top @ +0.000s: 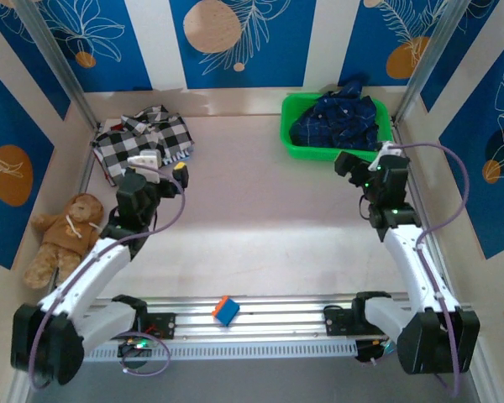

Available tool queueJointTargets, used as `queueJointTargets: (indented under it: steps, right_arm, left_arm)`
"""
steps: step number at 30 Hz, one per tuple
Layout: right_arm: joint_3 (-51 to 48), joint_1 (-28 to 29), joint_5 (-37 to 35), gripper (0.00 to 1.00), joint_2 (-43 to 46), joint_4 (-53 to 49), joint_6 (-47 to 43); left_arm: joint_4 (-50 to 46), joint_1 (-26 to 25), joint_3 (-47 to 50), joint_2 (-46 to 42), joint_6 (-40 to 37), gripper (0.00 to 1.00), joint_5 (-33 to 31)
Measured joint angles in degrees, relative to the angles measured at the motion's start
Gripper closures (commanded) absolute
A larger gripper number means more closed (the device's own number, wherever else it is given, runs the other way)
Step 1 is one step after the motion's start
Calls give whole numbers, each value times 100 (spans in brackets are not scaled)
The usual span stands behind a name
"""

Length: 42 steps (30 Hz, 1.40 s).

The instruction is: Fold and stack the long sleeve shirts

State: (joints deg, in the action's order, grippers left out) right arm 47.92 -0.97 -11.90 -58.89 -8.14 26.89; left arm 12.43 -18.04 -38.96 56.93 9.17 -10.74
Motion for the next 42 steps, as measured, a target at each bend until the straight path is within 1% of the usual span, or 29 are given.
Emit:
queueJointTargets:
  steps: [3,6,8,13,16,21,24,28,30,31,33,35,36,37,39,42]
  right_arm:
    - [549,-494,564,1,-363,-765,435]
    - [997,-966,1056,0,-1130,-1222,734]
    - [1281,-1244,1366,1,-1703,-1357,925]
    - [1862,-1851,1996,4,-3001,-1250,1432]
    - [2339,-2035,2184,4,-3681,-1182,1687]
    - [3163,-2070,2310,7,-4599,-1075,2024]
    - [3429,-2081,2334,10,-5007,-1014,2247]
    - [3864,-2081,2312,15,-5584,-1113,2553]
    - [3991,-2081,2256,21,-5781,-1172,2708]
    - [4009,-2079,2227,28,-5836,-1211,2763]
    - [4009,-2074,2149,44,-5882,-1300,2859]
    - [4017,-2074,2124,56,-5884,-1353,2953]
    - [4024,-2065,2116,60,-5873,-1327,2988]
    - [4019,-2059,2111,61,-5864,-1303,3025]
    - [3866,-2046,2109,67,-5779,-1132,3093]
    - [3309,-2035,2105,71,-5401,-927,3213]
  left_arm:
    - [-789,-345,-560,-175,345,0,411]
    - [-1617,-730,-1071,-7,520,0,789]
    - [-2015,-964,-1259,114,584,0,1025]
    - [-2771,-1386,-1252,96,741,0,1451]
    - [-3047,-1453,-1091,-114,839,0,1567]
    - [-3473,-1460,-758,-656,990,0,1558]
    - [-3620,-1462,-662,-876,1078,0,1502]
    - [-3713,-1462,-638,-946,1200,0,1475]
    - [-3722,-1462,-638,-914,1244,0,1456]
    - [-3724,-1462,-638,-879,1270,0,1445]
    - [-3713,-1462,-638,-772,1305,0,1412]
    - [-3644,-1462,-638,-627,1333,0,1414]
    - [-3552,-1467,-640,-509,1353,0,1421]
    - [-3462,-1480,-664,-391,1379,0,1425]
    - [-3324,-1585,-844,28,1388,0,1425]
    - [-3169,-1958,-1561,970,1276,0,1366]
